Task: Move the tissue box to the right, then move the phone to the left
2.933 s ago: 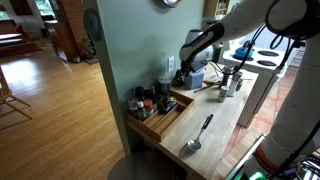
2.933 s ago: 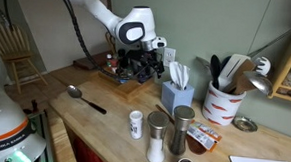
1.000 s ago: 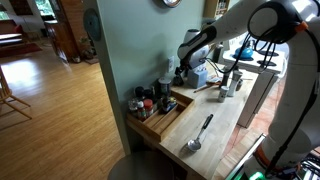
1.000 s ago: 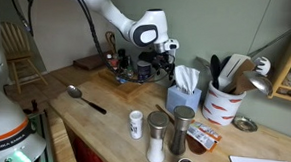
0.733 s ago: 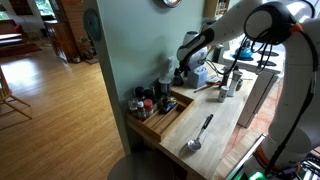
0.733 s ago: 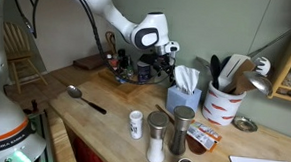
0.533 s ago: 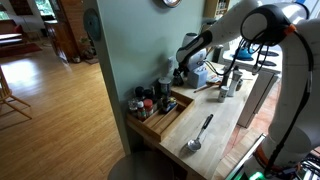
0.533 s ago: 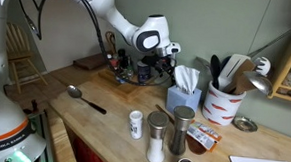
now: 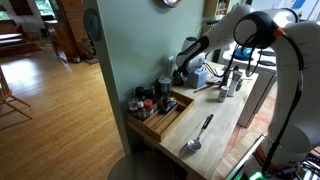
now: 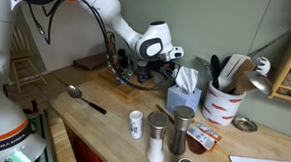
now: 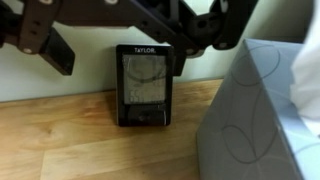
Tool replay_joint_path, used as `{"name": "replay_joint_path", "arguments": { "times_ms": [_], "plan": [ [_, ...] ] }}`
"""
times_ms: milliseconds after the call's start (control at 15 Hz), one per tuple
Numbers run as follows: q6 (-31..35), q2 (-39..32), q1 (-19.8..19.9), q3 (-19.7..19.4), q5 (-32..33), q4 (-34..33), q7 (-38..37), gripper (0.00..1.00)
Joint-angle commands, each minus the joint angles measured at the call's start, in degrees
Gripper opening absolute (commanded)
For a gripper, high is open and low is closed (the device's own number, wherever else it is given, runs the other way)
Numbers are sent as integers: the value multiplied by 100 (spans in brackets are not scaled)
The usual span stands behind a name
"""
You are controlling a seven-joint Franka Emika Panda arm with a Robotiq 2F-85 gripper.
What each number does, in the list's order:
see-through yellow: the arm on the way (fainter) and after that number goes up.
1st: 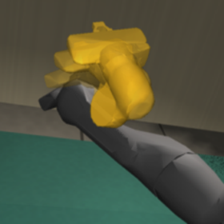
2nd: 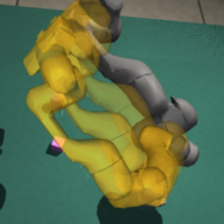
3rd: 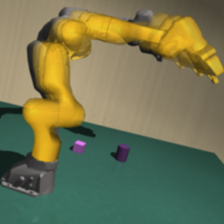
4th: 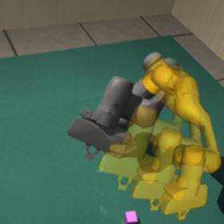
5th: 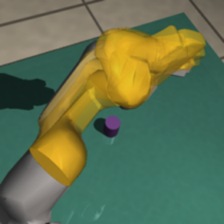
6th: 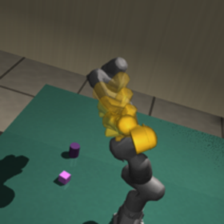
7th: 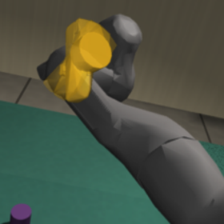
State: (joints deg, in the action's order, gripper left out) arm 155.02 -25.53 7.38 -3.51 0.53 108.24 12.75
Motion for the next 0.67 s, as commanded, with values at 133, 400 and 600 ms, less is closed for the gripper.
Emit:
{"name": "replay_joint_path", "arguments": {
  "times_ms": [133,400,600],
  "plan": [
    [317,-330,183,103,-7,-190,83,100],
    [378,-487,248,141,19,-342,142,100],
    [350,-586,270,175,43,-482,234,100]
  ]
}}
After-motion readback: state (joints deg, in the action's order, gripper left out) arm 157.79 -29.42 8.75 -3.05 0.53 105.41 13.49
